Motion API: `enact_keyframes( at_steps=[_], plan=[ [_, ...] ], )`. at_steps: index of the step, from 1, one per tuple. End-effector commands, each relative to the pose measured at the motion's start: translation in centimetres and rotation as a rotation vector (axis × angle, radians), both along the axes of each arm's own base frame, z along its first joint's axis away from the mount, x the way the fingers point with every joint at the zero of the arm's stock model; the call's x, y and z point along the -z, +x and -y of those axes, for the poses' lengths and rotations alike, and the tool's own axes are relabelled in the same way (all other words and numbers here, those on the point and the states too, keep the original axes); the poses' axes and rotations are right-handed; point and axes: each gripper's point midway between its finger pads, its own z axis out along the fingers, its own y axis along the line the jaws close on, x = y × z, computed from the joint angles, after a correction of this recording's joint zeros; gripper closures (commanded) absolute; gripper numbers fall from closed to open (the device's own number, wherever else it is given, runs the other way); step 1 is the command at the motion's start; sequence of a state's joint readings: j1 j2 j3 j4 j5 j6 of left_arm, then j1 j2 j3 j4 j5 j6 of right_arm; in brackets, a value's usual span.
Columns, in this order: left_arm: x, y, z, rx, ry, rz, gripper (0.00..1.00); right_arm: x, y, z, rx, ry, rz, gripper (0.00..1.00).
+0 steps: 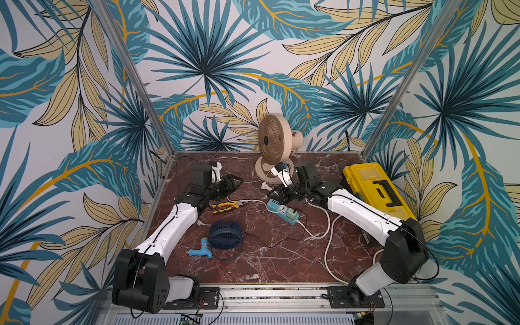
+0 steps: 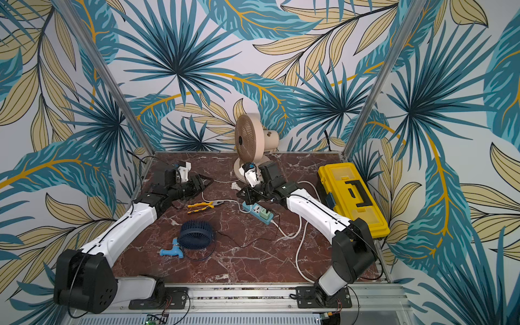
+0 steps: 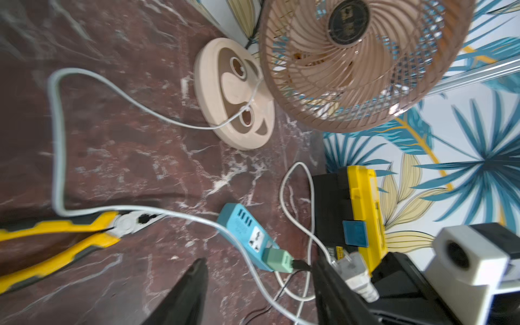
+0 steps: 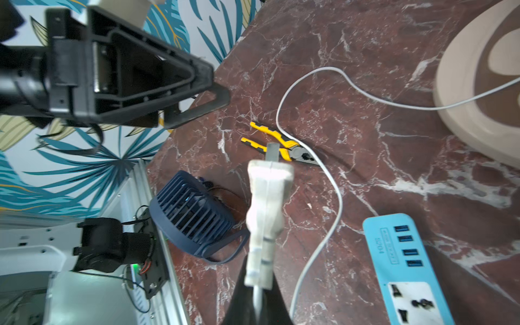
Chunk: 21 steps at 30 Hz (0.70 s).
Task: Plug the desk fan into the power strip
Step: Pick up the plug from the center of the board.
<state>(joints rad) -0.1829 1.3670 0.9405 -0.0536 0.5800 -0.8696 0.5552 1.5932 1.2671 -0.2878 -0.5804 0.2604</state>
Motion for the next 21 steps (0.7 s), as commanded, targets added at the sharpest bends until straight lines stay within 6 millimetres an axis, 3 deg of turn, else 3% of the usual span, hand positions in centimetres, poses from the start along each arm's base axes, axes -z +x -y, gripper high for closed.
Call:
enact_keyframes(
  at_steps=[1,3,6,8,12,21],
  plan=[
    [-3.5,0.4,2.9,0.128,-0.236,0.129,0.47,-1.1,-1.4,-0.5,-0.051,0.094,-0.062,1.00],
    [-3.7,0.5,3.4,0.153,-0.324,0.123,0.46,-0.8,-1.5,-0.6,-0.057,0.109,-0.091,1.00],
    [-3.7,0.5,3.7,0.162,-0.404,0.122,0.22,-1.1,-1.5,-1.0,-0.076,0.150,-0.099,1.00],
    [-3.8,0.4,4.1,0.179,-0.436,0.134,0.16,-1.1,-1.6,-1.2,-0.085,0.171,-0.114,1.00],
    [-4.1,-0.5,5.2,0.225,-0.504,0.146,0.16,-1.2,-1.3,-1.3,-0.088,0.200,-0.136,1.00],
    [-4.5,-2.2,7.7,0.330,-0.663,0.159,0.30,-0.3,-0.8,-1.5,-0.088,0.233,-0.202,1.00]
  ],
)
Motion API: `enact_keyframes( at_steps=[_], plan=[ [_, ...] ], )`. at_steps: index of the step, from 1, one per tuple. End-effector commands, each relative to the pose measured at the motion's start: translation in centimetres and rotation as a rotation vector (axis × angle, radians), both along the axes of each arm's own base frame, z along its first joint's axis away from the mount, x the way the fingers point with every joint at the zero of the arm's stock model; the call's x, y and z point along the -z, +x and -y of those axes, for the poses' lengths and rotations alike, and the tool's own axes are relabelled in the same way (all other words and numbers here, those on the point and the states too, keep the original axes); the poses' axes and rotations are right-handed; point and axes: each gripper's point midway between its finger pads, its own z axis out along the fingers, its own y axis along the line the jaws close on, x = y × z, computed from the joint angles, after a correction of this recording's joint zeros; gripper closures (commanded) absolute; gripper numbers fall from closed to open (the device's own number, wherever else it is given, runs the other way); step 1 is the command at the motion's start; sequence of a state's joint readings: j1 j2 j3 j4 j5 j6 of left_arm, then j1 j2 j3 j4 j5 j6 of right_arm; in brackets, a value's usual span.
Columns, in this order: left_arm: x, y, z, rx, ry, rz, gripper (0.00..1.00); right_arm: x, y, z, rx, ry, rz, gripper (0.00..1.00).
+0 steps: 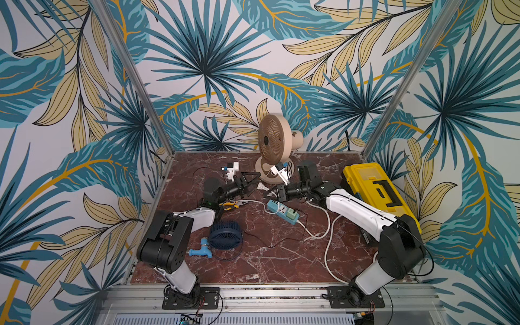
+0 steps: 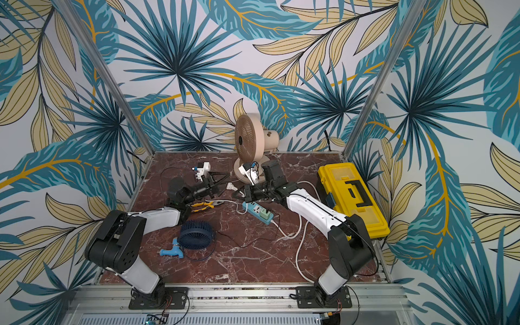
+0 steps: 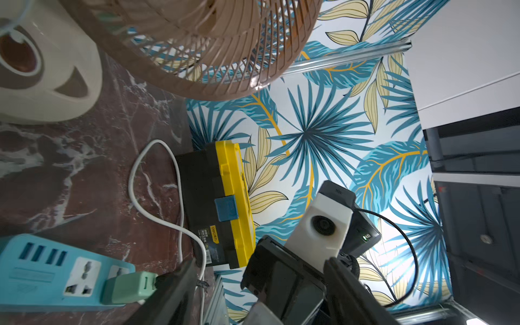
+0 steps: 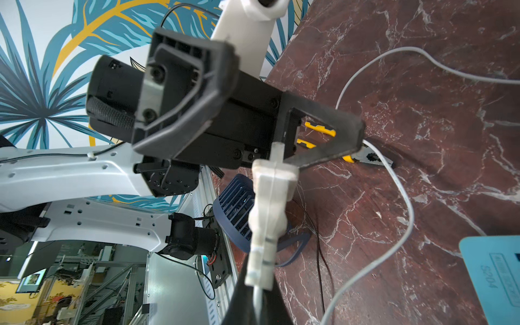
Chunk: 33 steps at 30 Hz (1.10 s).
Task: Plug the desk fan into the power strip
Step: Pick up the plug from the center of the board.
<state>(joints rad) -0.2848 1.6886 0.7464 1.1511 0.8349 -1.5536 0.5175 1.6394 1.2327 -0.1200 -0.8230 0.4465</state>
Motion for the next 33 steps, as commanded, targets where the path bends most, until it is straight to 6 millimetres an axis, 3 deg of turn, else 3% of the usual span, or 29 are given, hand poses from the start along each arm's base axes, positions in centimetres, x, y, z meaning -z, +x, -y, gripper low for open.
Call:
enact_keyframes(
  at_steps=[1,6,11,14,22,24,27,33],
  plan=[
    [-1.6,-1.5,0.3,0.052,-0.093,0.067,0.33,0.7,-0.2,-0.1,-0.017,0.031,-0.048,1.00],
    [-0.4,-1.9,0.4,0.055,-0.074,0.060,0.50,0.5,0.1,0.2,-0.009,0.061,-0.065,1.00],
    [0.2,-2.0,0.4,0.057,-0.066,0.050,0.78,0.6,0.2,0.2,-0.011,0.083,-0.088,1.00],
    [0.4,-1.9,0.4,0.055,-0.064,0.048,0.89,0.4,0.3,0.3,-0.006,0.095,-0.090,0.99],
    [0.7,-2.0,0.8,0.044,-0.061,0.043,0.92,-0.7,1.7,0.1,0.068,0.188,-0.085,0.60],
    [0.8,-2.0,0.9,0.041,-0.060,0.040,0.92,-1.2,2.3,-0.1,0.090,0.231,-0.083,0.55],
    [0.9,-1.9,0.9,0.031,-0.061,0.035,0.92,-1.5,2.9,-0.3,0.125,0.283,-0.096,0.54],
    [1.2,-1.6,0.5,-0.005,-0.071,0.024,0.95,-1.4,3.7,-0.1,0.211,0.370,-0.114,0.62]
  ],
)
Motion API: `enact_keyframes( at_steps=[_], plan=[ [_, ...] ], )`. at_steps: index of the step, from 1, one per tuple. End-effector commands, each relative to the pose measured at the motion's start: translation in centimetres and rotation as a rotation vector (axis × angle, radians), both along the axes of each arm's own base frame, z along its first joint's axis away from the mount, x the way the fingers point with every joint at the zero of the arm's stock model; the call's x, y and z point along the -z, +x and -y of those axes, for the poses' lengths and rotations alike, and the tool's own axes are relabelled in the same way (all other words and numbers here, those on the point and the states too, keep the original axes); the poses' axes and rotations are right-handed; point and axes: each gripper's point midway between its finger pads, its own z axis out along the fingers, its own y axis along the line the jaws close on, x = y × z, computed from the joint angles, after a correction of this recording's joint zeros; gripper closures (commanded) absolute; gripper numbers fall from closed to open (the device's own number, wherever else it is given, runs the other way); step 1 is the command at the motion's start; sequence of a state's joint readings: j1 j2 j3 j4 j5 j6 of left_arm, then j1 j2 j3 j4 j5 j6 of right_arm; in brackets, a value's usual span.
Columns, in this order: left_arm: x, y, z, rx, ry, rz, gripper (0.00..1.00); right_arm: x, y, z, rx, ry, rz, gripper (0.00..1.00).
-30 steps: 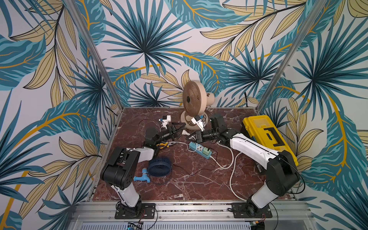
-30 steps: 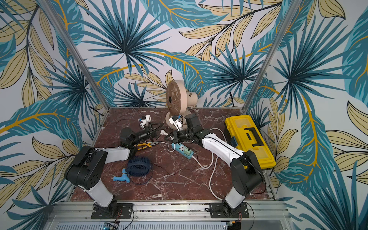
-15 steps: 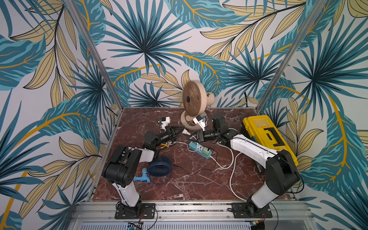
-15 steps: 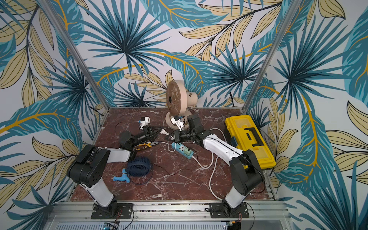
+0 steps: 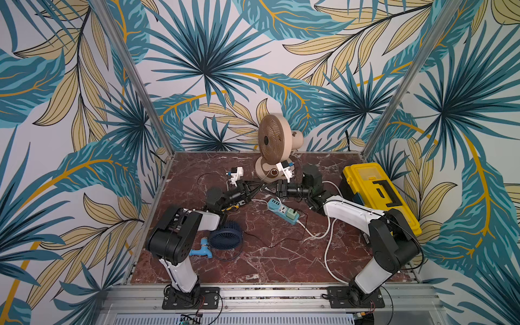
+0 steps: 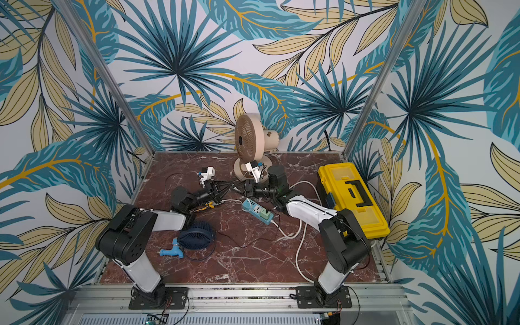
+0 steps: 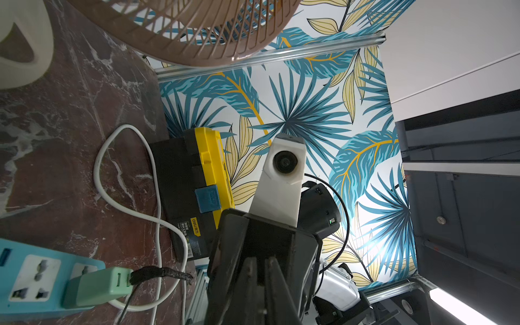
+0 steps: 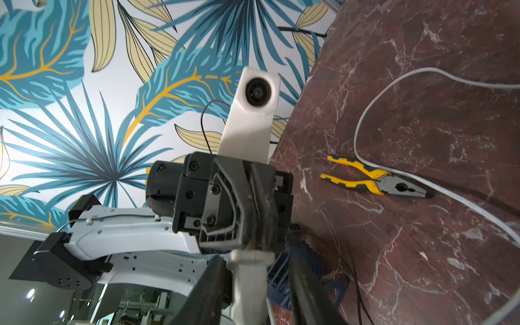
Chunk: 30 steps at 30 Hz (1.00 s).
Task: Plug the desk fan into the power strip
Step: Pick up the plug from the center of the board.
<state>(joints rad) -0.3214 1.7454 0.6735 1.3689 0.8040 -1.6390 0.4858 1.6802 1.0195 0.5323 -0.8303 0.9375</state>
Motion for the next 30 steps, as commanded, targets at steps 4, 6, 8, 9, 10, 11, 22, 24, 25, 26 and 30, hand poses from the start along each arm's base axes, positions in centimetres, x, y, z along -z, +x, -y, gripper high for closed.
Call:
enact_keyframes(
  at_steps=[4,6,8,9,10,11,22,24,25,26,30],
  plan=[
    [0.5,0.1,-0.4,-0.042,-0.006,0.010,0.96,-0.6,1.0,0.4,0.109,0.123,-0.009,0.62],
    [0.4,0.2,-0.4,-0.046,-0.009,0.012,0.96,-0.7,0.9,0.5,0.115,0.137,-0.010,0.61],
    [0.4,0.3,-0.4,-0.050,-0.009,0.012,0.96,-0.6,0.7,0.4,0.112,0.144,-0.015,0.59],
    [0.4,0.3,-0.5,-0.053,-0.010,0.012,0.97,-0.7,0.6,0.3,0.110,0.147,-0.013,0.59],
    [0.4,0.4,-0.5,-0.056,-0.010,0.011,0.97,-0.7,0.5,0.2,0.106,0.148,-0.014,0.58],
    [0.4,0.4,-0.5,-0.057,-0.010,0.012,0.97,-0.6,0.4,0.1,0.104,0.148,-0.015,0.58],
    [0.4,0.4,-0.4,-0.064,-0.009,0.015,0.97,-0.4,-0.2,-1.0,0.073,0.138,-0.027,0.66],
    [0.4,0.4,-0.4,-0.066,-0.009,0.015,0.97,-0.4,-0.3,-1.0,0.073,0.140,-0.028,0.74],
    [0.5,0.5,-0.4,-0.067,-0.009,0.015,0.97,-0.4,-0.4,-1.1,0.070,0.141,-0.028,0.80],
    [0.5,0.5,-0.4,-0.068,-0.009,0.013,0.97,-0.6,-0.5,-1.1,0.069,0.143,-0.025,0.88],
    [0.9,0.5,-0.4,-0.069,-0.003,0.006,0.54,-0.4,-0.6,-0.8,0.082,0.091,-0.025,1.00]
  ],
)
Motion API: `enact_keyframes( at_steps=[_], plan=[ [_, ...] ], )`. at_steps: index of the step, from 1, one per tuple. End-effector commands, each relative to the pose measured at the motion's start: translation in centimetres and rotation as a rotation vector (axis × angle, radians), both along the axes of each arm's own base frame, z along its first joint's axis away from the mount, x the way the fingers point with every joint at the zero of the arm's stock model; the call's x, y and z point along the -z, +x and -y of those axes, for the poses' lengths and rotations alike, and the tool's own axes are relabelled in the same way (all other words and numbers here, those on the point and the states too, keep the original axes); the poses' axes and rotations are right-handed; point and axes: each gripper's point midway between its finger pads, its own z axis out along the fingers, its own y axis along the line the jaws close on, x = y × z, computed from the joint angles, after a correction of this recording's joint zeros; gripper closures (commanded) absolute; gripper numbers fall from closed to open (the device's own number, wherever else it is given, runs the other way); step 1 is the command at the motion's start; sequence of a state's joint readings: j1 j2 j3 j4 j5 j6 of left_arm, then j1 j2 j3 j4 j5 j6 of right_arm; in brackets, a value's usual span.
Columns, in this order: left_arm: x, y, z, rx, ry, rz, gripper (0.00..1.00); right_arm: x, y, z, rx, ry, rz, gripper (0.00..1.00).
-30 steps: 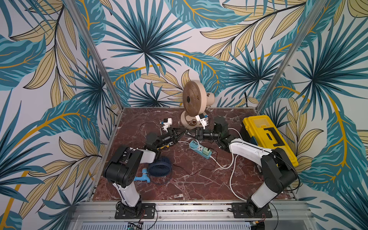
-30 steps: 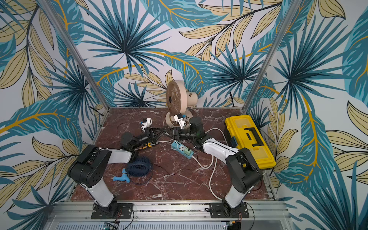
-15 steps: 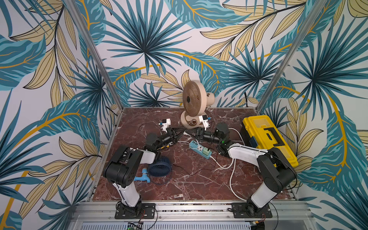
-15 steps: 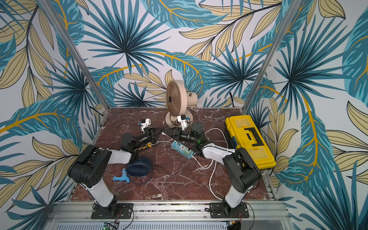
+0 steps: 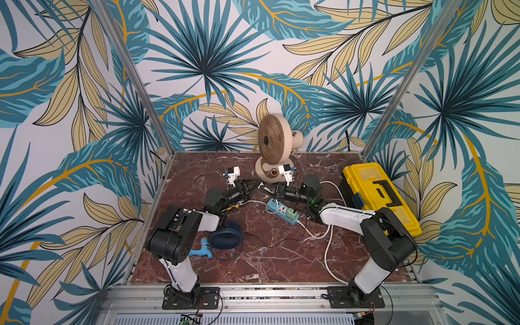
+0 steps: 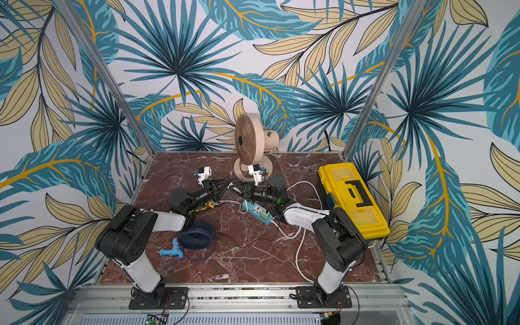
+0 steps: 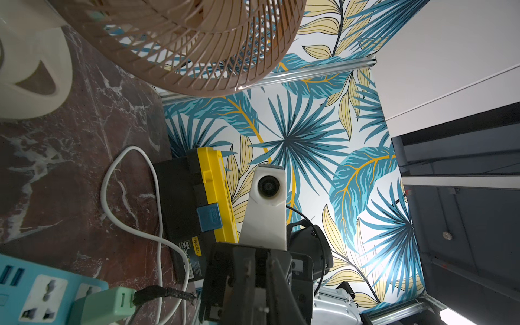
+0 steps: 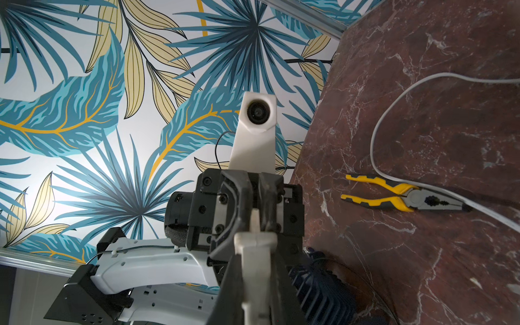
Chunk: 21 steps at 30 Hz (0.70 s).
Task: Plug the desk fan into the power strip
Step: Pick up the plug from the center of the board.
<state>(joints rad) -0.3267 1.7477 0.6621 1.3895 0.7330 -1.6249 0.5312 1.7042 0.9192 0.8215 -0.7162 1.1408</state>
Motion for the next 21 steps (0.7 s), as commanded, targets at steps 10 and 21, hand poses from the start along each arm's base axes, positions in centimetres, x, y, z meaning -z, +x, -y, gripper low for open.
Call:
enact_keyframes(
  at_steps=[10,21],
  plan=[
    [6.1,-1.2,-1.0,-0.058,0.279,-0.061,0.00,0.2,-0.6,4.6,0.193,-0.412,0.012,1.00],
    [8.7,-5.9,-2.2,-0.227,0.988,0.152,0.00,-0.5,0.8,6.5,0.369,-0.532,-0.181,1.00]
  ],
)
